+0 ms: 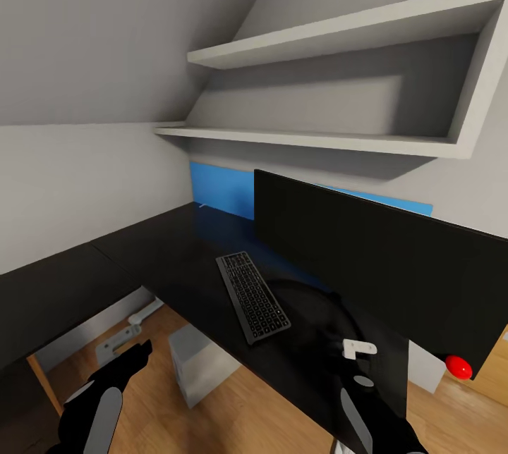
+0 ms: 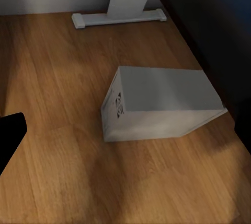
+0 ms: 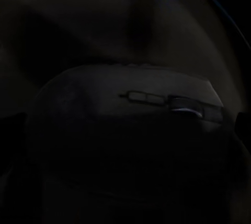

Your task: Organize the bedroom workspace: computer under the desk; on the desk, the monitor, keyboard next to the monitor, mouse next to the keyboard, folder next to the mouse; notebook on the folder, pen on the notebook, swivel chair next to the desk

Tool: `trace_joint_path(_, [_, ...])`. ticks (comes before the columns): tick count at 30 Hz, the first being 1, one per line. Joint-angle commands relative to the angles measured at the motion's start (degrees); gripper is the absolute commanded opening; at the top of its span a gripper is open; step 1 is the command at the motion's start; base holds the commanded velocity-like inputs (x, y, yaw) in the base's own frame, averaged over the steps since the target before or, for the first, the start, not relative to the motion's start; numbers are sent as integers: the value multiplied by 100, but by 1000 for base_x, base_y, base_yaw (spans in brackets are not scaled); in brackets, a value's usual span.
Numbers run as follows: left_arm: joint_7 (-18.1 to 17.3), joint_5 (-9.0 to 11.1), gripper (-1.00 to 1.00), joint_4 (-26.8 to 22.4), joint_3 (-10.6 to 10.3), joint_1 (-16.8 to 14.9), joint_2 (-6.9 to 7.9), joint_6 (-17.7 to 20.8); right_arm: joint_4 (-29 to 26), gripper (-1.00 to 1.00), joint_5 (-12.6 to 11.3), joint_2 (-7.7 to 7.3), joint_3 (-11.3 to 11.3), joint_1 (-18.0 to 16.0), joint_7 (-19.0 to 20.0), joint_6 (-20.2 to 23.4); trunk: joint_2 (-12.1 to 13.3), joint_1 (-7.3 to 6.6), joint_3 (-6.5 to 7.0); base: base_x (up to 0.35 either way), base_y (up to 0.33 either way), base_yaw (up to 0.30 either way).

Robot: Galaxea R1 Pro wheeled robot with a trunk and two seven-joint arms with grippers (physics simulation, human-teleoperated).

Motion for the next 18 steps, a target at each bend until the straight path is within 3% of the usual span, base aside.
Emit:
trace_joint_path(1, [42,60,100,-8,4,-5,-3,17,-8,-100,-64,-3,25,0,-37,40,-4,0,-7,0,0,0])
trace_joint_path(18, [42,60,100,0,2,-5,-3,18,-12,-100,-63,-3,42,1,-36,40,-4,0,-7,0,0,0])
